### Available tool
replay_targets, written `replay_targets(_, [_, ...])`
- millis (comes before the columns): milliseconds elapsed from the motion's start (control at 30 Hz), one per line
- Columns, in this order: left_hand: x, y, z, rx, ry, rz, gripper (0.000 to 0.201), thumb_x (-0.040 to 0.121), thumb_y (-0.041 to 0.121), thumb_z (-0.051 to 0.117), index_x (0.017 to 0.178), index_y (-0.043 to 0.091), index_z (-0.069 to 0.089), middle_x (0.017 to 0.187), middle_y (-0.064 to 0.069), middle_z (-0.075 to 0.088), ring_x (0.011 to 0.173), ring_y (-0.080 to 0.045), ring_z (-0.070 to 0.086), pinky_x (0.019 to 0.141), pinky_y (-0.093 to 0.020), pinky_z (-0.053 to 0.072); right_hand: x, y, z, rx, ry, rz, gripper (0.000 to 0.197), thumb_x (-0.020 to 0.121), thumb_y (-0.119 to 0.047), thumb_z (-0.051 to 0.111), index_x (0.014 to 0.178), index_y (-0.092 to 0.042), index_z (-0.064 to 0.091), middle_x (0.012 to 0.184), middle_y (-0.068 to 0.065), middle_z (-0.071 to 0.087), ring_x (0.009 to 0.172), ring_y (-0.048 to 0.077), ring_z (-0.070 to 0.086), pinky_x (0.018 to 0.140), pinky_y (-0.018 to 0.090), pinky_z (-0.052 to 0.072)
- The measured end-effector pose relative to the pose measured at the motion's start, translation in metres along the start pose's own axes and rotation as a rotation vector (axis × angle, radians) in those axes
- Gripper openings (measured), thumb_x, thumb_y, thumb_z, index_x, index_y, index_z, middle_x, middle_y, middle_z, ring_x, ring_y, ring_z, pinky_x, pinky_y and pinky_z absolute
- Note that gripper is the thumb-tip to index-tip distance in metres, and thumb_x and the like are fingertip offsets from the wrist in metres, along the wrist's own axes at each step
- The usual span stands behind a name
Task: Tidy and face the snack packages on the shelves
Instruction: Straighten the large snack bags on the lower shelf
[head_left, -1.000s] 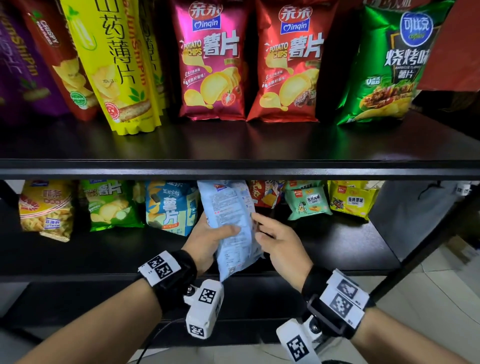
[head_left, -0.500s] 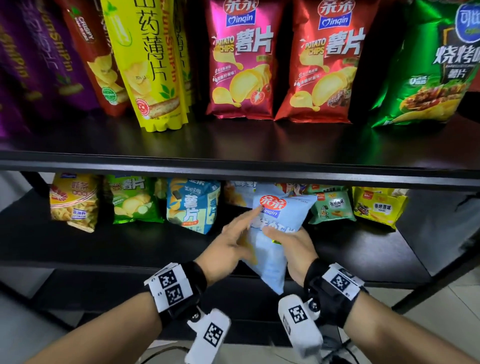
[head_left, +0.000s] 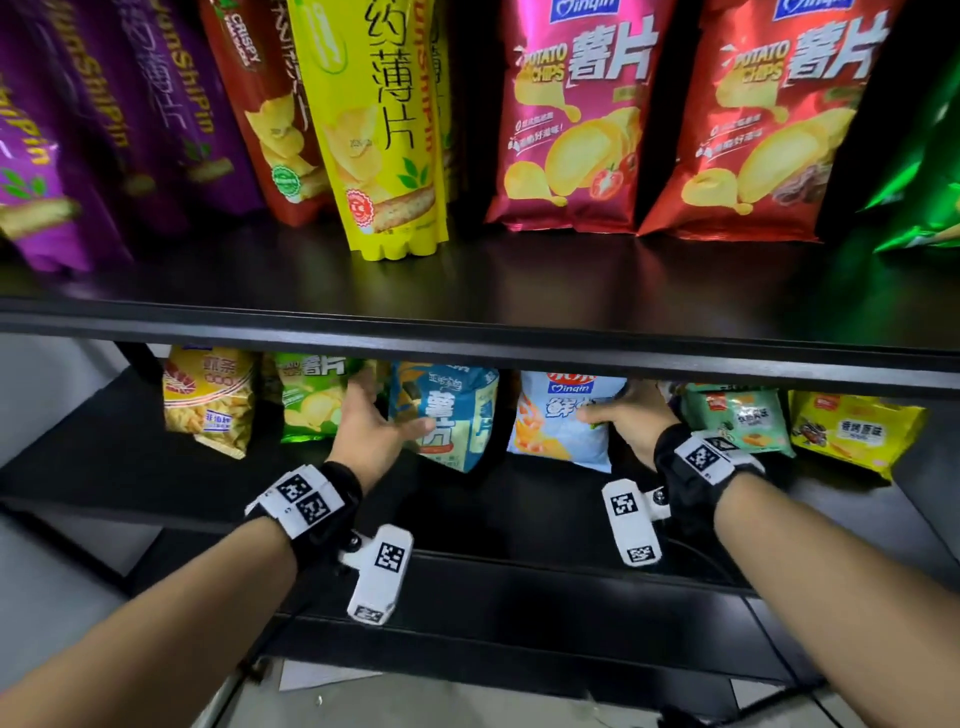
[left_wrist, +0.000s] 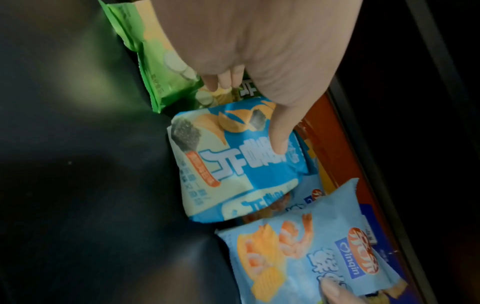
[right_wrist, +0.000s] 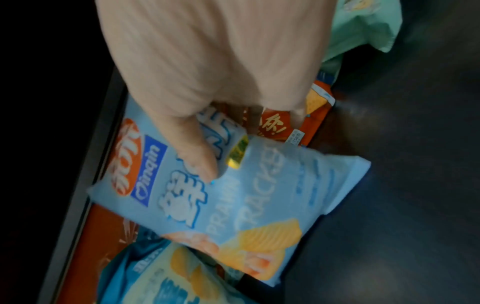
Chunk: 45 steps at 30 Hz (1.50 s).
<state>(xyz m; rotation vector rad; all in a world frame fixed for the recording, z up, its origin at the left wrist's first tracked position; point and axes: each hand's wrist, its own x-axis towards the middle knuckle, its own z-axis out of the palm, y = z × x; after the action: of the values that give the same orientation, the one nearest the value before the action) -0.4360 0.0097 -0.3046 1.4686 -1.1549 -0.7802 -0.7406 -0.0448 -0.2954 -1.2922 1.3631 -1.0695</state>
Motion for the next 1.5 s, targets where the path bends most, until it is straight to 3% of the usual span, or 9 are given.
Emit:
replay_targets(167, [0.025, -0.012, 0.002, 0.084, -0.084, 0.051, 0.085, 0.066, -0.001, 0.091, 0.122, 0.024, 0.032, 0.117, -0.010, 0.060, 0.108, -0.024, 0.064, 0.095, -0.039, 0.056, -0.002, 0.005, -0.003, -0.111, 0.062, -0.044, 0.035, 0.071, 0.002, 0.084, 0.103, 0.001, 0.071, 0.109, 0.013, 0.074, 0.104, 0.026, 0.069, 0.100, 0.044, 0.051])
replay_targets(367, [0.042, -0.027, 0.019, 0.176, -0.108, 0.038, 0.075, 0.068, 0.003, 0.091, 0.116, 0.017, 0.034, 0.102, -0.001, 0.053, 0.085, -0.008, 0.058, 0.063, -0.010, 0.051, -0.022, 0.003, -0.003, -0.206, 0.033, -0.163, 0.039, 0.068, 0.000, 0.087, 0.101, -0.011, 0.071, 0.105, 0.000, 0.074, 0.098, 0.008, 0.069, 0.081, 0.010, 0.049])
replay_targets(433, [0.042, -0.031, 0.027, 0.113, -0.100, -0.006, 0.072, 0.068, -0.004, 0.088, 0.108, 0.018, 0.033, 0.098, -0.001, 0.048, 0.081, -0.013, 0.059, 0.050, -0.015, 0.054, -0.029, 0.003, -0.001, -0.260, 0.111, -0.181, 0.034, 0.068, 0.002, 0.085, 0.092, -0.018, 0.070, 0.099, -0.001, 0.072, 0.094, 0.009, 0.068, 0.077, 0.006, 0.047])
replay_targets(600, [0.040, -0.035, 0.025, 0.193, -0.029, 0.051, 0.089, 0.055, 0.013, 0.099, 0.121, 0.016, 0.038, 0.088, 0.010, 0.054, 0.077, -0.005, 0.057, 0.075, -0.027, 0.048, -0.041, 0.002, -0.002, -0.498, 0.350, -0.099, 0.016, 0.080, 0.005, 0.060, 0.080, -0.011, 0.058, 0.095, 0.009, 0.064, 0.098, 0.032, 0.061, 0.085, 0.025, 0.042])
replay_targets(767, [0.017, -0.040, 0.010, 0.093, -0.033, 0.036, 0.086, 0.049, 0.013, 0.101, 0.113, 0.027, 0.045, 0.093, 0.012, 0.064, 0.084, -0.004, 0.066, 0.087, -0.038, 0.057, -0.065, -0.014, 0.017, -0.334, 0.028, -0.159, 0.041, 0.080, 0.012, 0.057, 0.057, -0.022, 0.063, 0.061, -0.005, 0.064, 0.061, 0.013, 0.059, 0.059, 0.025, 0.048])
replay_targets(867, [-0.012, -0.035, -0.001, -0.030, -0.070, 0.017, 0.085, 0.047, 0.012, 0.099, 0.111, 0.030, 0.046, 0.100, 0.010, 0.070, 0.094, -0.013, 0.072, 0.084, -0.042, 0.060, -0.069, -0.019, 0.043, -0.209, -0.215, -0.090, 0.016, 0.086, 0.001, 0.070, 0.091, -0.014, 0.070, 0.088, 0.005, 0.071, 0.083, 0.017, 0.067, 0.074, 0.032, 0.060])
replay_targets(967, [-0.044, -0.023, -0.006, -0.149, -0.120, 0.017, 0.088, 0.050, 0.001, 0.098, 0.118, 0.021, 0.045, 0.109, 0.000, 0.072, 0.100, -0.021, 0.073, 0.080, -0.034, 0.062, -0.074, -0.024, 0.075, 0.011, -0.357, -0.017, 0.057, 0.079, -0.005, 0.080, 0.128, -0.011, 0.052, 0.121, 0.004, 0.065, 0.114, 0.018, 0.063, 0.096, 0.029, 0.052])
replay_targets(1267, [-0.087, 0.017, -0.016, -0.445, -0.253, -0.176, 0.088, 0.060, 0.006, 0.088, 0.135, 0.009, 0.043, 0.122, -0.017, 0.069, 0.109, -0.034, 0.069, 0.091, -0.046, 0.058, -0.087, -0.016, 0.101, 0.318, -0.400, 0.026, 0.033, 0.079, -0.008, 0.080, 0.109, -0.016, 0.071, 0.110, 0.007, 0.076, 0.100, 0.026, 0.073, 0.084, 0.038, 0.059])
replay_targets(1500, [-0.096, 0.038, 0.003, -0.430, -0.085, -0.280, 0.040, 0.081, 0.042, 0.077, 0.103, 0.008, 0.071, 0.099, -0.010, 0.077, 0.092, -0.026, 0.075, 0.078, -0.037, 0.058, -0.099, -0.021, 0.097, 0.345, -0.302, 0.022, 0.025, 0.091, -0.022, 0.068, 0.114, -0.011, 0.070, 0.111, 0.008, 0.075, 0.102, 0.028, 0.072, 0.092, 0.045, 0.056])
